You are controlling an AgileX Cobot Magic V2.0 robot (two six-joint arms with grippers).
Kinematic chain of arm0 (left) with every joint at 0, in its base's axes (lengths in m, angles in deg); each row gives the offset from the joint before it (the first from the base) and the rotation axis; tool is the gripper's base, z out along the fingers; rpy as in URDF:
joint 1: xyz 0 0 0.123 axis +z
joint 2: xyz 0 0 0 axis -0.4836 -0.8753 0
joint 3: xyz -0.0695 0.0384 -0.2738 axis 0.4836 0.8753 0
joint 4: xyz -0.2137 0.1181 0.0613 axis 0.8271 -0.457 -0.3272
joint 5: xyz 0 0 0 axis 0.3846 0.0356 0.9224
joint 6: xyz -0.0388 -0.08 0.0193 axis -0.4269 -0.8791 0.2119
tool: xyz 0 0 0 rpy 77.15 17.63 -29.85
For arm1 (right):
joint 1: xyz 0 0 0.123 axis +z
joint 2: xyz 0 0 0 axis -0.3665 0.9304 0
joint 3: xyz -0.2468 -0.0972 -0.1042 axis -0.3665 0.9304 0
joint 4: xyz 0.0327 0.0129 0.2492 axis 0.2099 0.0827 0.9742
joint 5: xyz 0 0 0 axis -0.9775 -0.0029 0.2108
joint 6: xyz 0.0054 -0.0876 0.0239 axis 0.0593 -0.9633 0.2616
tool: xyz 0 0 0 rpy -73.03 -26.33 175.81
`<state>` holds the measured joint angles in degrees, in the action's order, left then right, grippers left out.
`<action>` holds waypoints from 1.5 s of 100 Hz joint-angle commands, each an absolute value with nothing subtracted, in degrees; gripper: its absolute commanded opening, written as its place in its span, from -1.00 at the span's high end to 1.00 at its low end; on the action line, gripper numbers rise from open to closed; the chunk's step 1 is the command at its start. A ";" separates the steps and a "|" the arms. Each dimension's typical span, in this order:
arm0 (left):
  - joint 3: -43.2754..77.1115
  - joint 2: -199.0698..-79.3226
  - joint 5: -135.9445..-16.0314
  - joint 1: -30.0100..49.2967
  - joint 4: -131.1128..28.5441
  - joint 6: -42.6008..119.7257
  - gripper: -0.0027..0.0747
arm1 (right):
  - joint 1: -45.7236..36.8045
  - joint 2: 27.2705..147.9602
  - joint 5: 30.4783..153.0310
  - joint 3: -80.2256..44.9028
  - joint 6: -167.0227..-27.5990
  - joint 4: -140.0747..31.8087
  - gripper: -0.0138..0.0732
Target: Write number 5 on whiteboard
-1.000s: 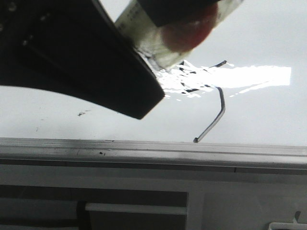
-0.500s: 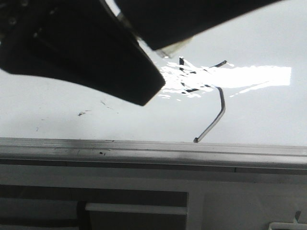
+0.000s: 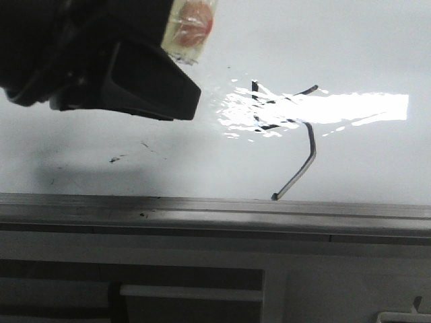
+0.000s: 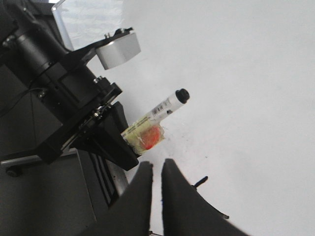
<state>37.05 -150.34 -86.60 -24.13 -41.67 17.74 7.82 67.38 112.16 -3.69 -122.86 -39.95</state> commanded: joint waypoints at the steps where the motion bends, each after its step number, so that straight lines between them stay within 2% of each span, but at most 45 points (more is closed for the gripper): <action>1: 35.86 -151.87 -93.53 -24.01 -37.59 15.99 0.98 | 6.02 66.32 109.47 -4.59 -122.31 -38.47 0.83; 36: 35.86 -159.12 -104.01 -24.01 -30.55 15.99 0.98 | 5.16 66.32 111.62 -4.59 -122.20 -38.47 0.83; 102: 37.81 -160.74 -106.61 -24.01 -22.02 16.12 0.97 | 5.16 66.32 113.13 -4.59 -120.16 -38.24 0.83; 126: 37.81 -160.78 -106.61 -24.01 -21.08 16.12 0.58 | 5.16 66.32 113.43 -4.59 -119.73 -38.24 0.83; 150: 37.81 -160.78 -106.61 -24.01 -20.73 16.12 0.31 | 5.16 66.32 113.43 -4.59 -119.68 -38.24 0.83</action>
<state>38.27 -160.46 -101.95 -24.99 -22.88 16.33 5.47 66.43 116.61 -3.14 -119.90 -39.95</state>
